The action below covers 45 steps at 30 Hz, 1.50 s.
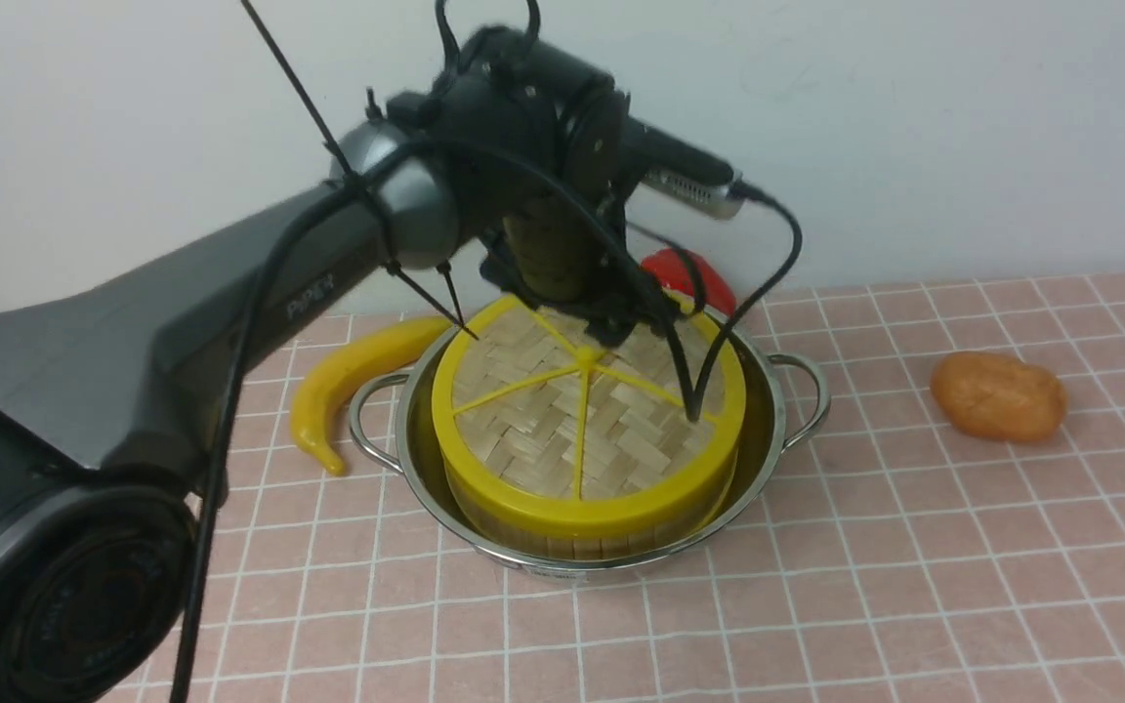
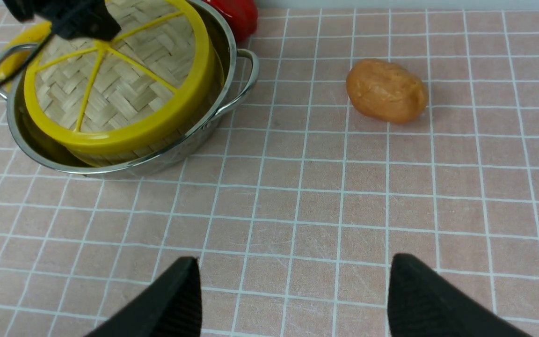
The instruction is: Place the steamer in the pot on the pink tablecloth, and put the lid on the steamer.
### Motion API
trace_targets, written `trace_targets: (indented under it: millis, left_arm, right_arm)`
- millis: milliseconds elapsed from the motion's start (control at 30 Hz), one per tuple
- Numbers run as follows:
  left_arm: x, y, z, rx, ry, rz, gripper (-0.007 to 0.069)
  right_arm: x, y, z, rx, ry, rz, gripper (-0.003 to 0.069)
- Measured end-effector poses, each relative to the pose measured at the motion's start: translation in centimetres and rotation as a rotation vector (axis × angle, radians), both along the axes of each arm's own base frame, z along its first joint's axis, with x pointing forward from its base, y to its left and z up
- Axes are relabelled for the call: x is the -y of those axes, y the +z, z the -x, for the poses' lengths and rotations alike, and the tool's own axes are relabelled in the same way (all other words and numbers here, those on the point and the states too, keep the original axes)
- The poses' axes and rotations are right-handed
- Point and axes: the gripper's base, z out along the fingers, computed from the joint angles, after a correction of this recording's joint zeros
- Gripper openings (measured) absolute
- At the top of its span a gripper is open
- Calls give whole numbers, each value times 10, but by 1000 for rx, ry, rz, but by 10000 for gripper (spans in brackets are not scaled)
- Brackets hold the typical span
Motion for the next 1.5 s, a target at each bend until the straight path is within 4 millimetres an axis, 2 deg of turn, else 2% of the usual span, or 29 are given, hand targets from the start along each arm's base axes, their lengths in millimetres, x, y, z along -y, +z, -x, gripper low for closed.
trace_targets:
  millis: [133, 200, 300, 367, 433, 533, 567, 600, 700, 767, 800, 933, 1000, 1033, 1100, 1167, 1233, 1267, 1333, 1367, 1500]
  left_arm:
    - [-10, 65, 16, 93, 11, 62, 558]
    - [-16, 89, 25, 128, 1, 79, 554]
    - [-25, 113, 39, 168, -20, 91, 521]
    - [-29, 123, 47, 178, -24, 105, 481]
    - [-30, 125, 51, 176, -31, 111, 454]
    - [-34, 131, 67, 141, -43, 163, 323]
    - [-35, 132, 69, 138, -43, 165, 306]
    - [-38, 133, 77, 121, -47, 182, 232]
    - [-46, 133, 94, 90, -62, 190, 87]
    - [-49, 131, 101, 74, -65, 185, 43]
    - [-56, 131, 112, 65, -69, 182, -1]
    - [-72, 128, 138, 56, -76, 177, -23]
    - [-83, 124, 157, 88, -85, 203, -23]
    - [-92, 126, 173, 123, -92, 237, -23]
    - [-96, 126, 182, 147, -98, 270, -23]
    - [-106, 120, 204, 192, -108, 341, -22]
    - [-112, 120, 216, 226, -114, 384, -22]
    - [-120, 117, 233, 266, -120, 439, -22]
    - [-124, 116, 240, 280, -124, 453, -22]
    - [-132, 114, 254, 296, -128, 473, -22]
    - [-152, 107, 287, 315, -132, 492, -19]
  right_arm:
    - [5, 0, 4, 70, 21, 70, 486]
    - [8, 0, 5, 149, 21, 85, 449]
    - [14, -3, 12, 315, 15, 93, 377]
    - [19, -16, 17, 375, 7, 109, 307]
    - [20, -27, 17, 384, 1, 125, 274]
    - [26, -58, 23, 375, -32, 140, 139]
    - [26, -60, 24, 373, -33, 139, 132]
    - [28, -70, 26, 367, -46, 131, 72]
    - [31, -75, 30, 381, -57, 124, -10]
    - [31, -75, 30, 386, -60, 126, -14]
    - [32, -75, 31, 391, -63, 127, -15]
    - [32, -75, 31, 387, -64, 123, -15]
    - [32, -76, 31, 386, -63, 123, -15]
    - [32, -76, 31, 386, -63, 123, -13]
    - [32, -76, 31, 386, -63, 123, -12]
    - [32, -76, 31, 386, -63, 123, -8]
    - [32, -76, 31, 386, -63, 123, -6]
    - [32, -76, 31, 386, -63, 123, -4]
    - [32, -76, 31, 386, -63, 123, -2]
    - [32, -76, 31, 386, -63, 123, 0]
    - [32, -76, 31, 386, -63, 123, 8]
